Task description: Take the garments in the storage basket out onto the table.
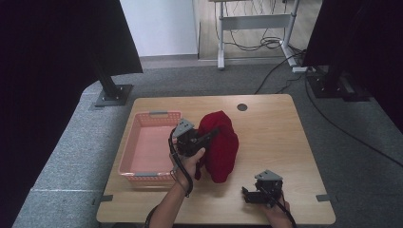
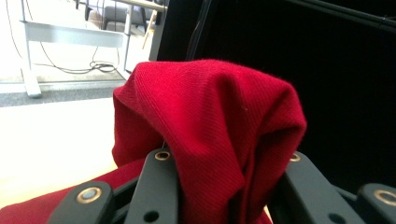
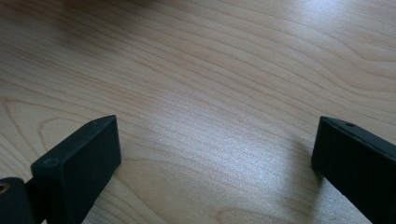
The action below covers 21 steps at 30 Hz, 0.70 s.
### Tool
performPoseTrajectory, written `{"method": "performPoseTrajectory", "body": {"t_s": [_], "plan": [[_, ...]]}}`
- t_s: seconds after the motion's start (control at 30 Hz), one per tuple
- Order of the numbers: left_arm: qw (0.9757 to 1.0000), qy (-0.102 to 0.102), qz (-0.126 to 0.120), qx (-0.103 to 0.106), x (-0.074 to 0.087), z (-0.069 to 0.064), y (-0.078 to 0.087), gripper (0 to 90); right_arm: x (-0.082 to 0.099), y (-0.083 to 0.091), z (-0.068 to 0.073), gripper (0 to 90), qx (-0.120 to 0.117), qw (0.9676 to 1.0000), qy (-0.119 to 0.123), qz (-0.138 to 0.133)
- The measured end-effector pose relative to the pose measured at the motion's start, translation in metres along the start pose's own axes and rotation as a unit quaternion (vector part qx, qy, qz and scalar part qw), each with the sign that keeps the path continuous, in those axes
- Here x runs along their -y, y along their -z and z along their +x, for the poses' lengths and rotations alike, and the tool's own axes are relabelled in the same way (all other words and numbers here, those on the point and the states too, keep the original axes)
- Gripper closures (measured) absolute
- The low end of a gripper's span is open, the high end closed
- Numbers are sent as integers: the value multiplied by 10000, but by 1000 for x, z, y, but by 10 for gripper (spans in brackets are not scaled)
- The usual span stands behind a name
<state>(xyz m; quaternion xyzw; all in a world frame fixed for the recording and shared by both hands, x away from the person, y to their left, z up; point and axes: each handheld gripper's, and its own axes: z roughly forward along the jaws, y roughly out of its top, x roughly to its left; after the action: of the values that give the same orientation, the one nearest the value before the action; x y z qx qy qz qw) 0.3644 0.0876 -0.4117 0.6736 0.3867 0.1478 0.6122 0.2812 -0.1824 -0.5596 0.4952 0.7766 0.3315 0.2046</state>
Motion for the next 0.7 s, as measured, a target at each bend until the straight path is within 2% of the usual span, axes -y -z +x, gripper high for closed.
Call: {"method": "performPoseTrajectory", "body": {"t_s": [0.23, 0.4, 0.57, 0.7], "plan": [[9999, 130, 102, -42, 19, 2, -5, 709, 0, 0, 0, 12, 0, 10000, 4, -2], [9997, 74, 211, -61, 29, 2, -6, 707, 0, 0, 0, 11, -1, 10000, 7, 1], [9992, 121, 366, -55, 44, 2, -9, 701, 0, 0, 0, 11, -2, 10000, 9, 1], [9989, 108, 446, -26, 49, 1, -11, 698, 0, 0, 0, 11, 0, 10000, 6, -3]]}}
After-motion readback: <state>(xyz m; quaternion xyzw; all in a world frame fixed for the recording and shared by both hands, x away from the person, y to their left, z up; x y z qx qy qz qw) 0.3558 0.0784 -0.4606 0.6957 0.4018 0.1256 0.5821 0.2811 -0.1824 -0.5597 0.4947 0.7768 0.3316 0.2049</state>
